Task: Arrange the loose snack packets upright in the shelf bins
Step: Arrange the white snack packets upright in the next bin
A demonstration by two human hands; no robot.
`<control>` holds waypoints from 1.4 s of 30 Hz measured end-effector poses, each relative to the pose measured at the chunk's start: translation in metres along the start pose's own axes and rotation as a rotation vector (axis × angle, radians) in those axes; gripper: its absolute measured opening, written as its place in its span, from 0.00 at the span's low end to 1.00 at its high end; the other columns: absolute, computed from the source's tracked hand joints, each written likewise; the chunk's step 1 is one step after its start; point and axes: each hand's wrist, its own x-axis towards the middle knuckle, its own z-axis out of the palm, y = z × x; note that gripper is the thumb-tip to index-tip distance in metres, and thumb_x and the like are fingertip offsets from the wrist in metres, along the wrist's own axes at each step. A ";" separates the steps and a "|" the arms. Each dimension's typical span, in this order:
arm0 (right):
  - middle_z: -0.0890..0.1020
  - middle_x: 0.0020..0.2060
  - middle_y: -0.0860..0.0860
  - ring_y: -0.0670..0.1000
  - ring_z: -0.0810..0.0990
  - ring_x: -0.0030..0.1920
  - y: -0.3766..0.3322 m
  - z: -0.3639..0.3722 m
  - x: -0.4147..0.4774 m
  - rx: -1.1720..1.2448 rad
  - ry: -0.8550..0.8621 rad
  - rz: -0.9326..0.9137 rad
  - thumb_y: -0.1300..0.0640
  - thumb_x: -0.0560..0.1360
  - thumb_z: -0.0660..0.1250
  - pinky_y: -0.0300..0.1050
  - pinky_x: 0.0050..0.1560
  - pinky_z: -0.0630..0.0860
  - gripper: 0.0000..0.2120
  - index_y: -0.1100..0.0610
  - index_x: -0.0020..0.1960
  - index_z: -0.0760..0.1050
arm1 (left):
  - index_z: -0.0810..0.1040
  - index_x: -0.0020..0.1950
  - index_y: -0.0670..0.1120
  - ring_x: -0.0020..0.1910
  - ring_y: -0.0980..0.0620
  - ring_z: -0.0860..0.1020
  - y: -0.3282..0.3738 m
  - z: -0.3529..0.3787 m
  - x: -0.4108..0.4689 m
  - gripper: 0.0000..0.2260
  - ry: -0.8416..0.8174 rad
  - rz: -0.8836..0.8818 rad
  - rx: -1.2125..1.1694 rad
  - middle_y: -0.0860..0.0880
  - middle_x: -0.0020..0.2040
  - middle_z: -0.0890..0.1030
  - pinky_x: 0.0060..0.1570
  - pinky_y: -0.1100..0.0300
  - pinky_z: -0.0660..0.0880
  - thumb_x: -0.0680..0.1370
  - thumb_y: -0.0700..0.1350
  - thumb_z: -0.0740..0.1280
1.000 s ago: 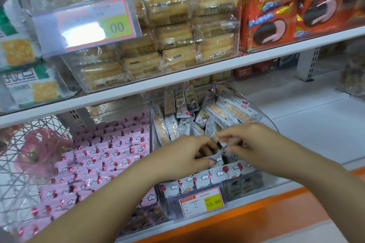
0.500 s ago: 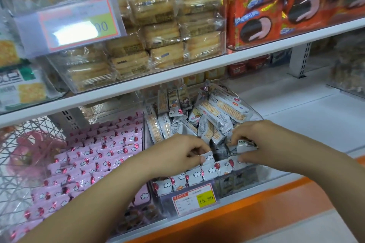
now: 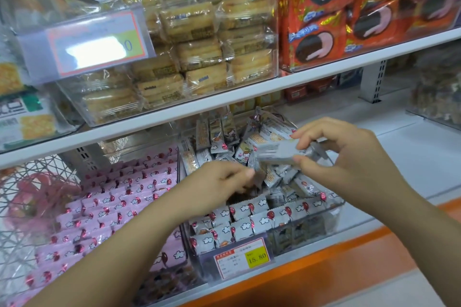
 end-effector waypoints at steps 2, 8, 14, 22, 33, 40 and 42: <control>0.80 0.46 0.41 0.39 0.78 0.49 0.004 0.010 -0.001 0.034 -0.026 -0.044 0.64 0.67 0.74 0.31 0.49 0.74 0.08 0.54 0.39 0.78 | 0.76 0.60 0.49 0.45 0.54 0.83 0.004 -0.002 0.002 0.26 0.025 -0.132 -0.413 0.51 0.47 0.85 0.48 0.58 0.80 0.72 0.64 0.55; 0.80 0.46 0.41 0.37 0.76 0.50 0.007 0.030 -0.005 0.022 -0.174 -0.175 0.61 0.67 0.73 0.27 0.52 0.69 0.04 0.52 0.39 0.80 | 0.72 0.62 0.49 0.43 0.49 0.84 0.020 0.002 0.011 0.21 0.151 -0.242 -0.919 0.46 0.49 0.84 0.39 0.62 0.79 0.74 0.59 0.63; 0.82 0.42 0.40 0.39 0.80 0.46 0.012 0.015 -0.002 0.058 -0.114 -0.056 0.63 0.72 0.71 0.33 0.50 0.75 0.07 0.51 0.43 0.81 | 0.70 0.58 0.56 0.43 0.53 0.82 0.018 0.015 0.013 0.13 0.325 0.045 -0.426 0.49 0.51 0.81 0.47 0.54 0.80 0.76 0.49 0.68; 0.82 0.40 0.42 0.38 0.80 0.44 0.020 0.004 -0.003 0.068 -0.195 0.154 0.64 0.73 0.70 0.24 0.46 0.72 0.12 0.47 0.42 0.79 | 0.69 0.62 0.58 0.37 0.62 0.74 0.002 0.032 0.017 0.16 -0.052 0.090 0.193 0.52 0.48 0.79 0.37 0.64 0.70 0.77 0.55 0.67; 0.83 0.39 0.40 0.37 0.80 0.43 0.021 0.001 -0.003 0.072 -0.219 0.188 0.62 0.72 0.70 0.24 0.45 0.72 0.09 0.47 0.42 0.80 | 0.71 0.63 0.56 0.46 0.65 0.76 -0.004 0.024 0.023 0.13 -0.278 0.095 0.217 0.55 0.51 0.77 0.51 0.59 0.74 0.79 0.56 0.62; 0.83 0.39 0.41 0.36 0.79 0.42 0.022 -0.006 -0.004 0.053 -0.188 0.206 0.62 0.72 0.70 0.24 0.43 0.72 0.09 0.48 0.42 0.81 | 0.73 0.59 0.54 0.47 0.54 0.77 0.009 0.017 0.022 0.11 -0.328 0.058 0.248 0.53 0.50 0.78 0.50 0.56 0.75 0.79 0.56 0.62; 0.83 0.39 0.40 0.36 0.79 0.43 0.023 -0.008 -0.004 0.026 -0.185 0.190 0.61 0.72 0.70 0.25 0.43 0.72 0.08 0.48 0.42 0.81 | 0.73 0.53 0.51 0.40 0.54 0.74 0.022 0.012 0.027 0.12 -0.389 0.006 0.217 0.53 0.43 0.75 0.43 0.60 0.70 0.79 0.58 0.59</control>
